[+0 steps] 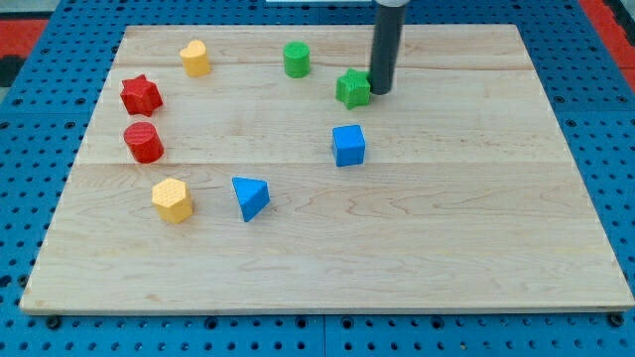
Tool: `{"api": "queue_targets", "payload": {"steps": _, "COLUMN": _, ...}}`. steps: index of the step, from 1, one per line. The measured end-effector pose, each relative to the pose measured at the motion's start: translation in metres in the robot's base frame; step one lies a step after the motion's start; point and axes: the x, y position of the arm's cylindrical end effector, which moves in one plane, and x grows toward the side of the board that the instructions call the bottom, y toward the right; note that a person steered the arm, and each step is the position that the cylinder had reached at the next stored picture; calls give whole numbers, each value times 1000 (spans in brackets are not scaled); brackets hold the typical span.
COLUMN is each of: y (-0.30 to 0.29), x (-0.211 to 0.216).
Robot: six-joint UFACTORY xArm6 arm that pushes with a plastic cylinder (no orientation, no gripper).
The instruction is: Move the green circle left and down a bit
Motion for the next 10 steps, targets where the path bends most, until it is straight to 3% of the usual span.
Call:
{"api": "queue_targets", "payload": {"steps": 2, "y": -40, "x": 0}}
{"api": "queue_targets", "payload": {"steps": 5, "y": 48, "x": 0}}
{"api": "queue_targets", "payload": {"steps": 10, "y": 65, "x": 0}}
